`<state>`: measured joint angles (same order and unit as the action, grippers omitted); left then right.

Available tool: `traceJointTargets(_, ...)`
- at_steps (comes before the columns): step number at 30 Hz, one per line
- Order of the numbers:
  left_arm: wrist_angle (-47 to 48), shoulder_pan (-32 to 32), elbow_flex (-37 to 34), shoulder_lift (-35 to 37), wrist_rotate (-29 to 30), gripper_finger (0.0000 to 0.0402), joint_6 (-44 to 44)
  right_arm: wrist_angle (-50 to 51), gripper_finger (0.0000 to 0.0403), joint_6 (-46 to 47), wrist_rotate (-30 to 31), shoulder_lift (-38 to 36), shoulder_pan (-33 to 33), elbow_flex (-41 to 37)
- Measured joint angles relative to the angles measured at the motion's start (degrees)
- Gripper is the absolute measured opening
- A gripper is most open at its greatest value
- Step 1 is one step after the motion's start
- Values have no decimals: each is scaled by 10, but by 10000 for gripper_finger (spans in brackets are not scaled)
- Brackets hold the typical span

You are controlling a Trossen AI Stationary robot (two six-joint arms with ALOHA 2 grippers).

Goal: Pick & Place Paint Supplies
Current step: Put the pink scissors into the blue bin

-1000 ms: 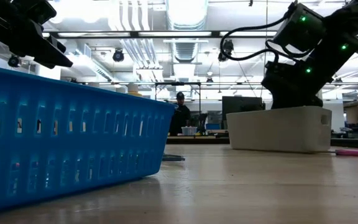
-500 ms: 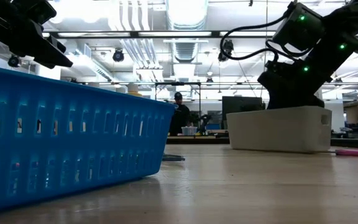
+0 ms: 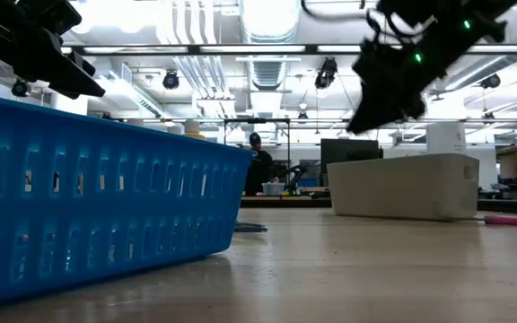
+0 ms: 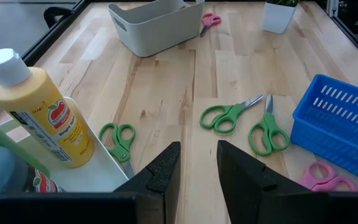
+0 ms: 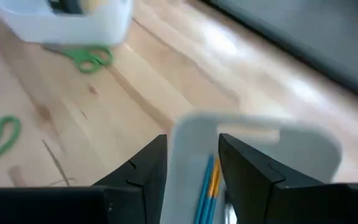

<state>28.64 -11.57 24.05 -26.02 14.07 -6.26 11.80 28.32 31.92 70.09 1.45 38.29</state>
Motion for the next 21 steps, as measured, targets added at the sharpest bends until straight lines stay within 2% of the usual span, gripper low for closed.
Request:
traceJointTargets(5,0,0,0,0,0,108,0,0,143,-187,-10,-4,0,70)
traceJointTargets(11,0,0,0,0,0,108,0,39,143,-394,-87,-3,0,167)
traceJointTargets(18,0,0,0,0,0,108,0,43,143,-447,-96,-3,0,198)
traceJointTargets(21,0,0,0,0,0,108,0,43,143,-453,-126,-3,-1,201)
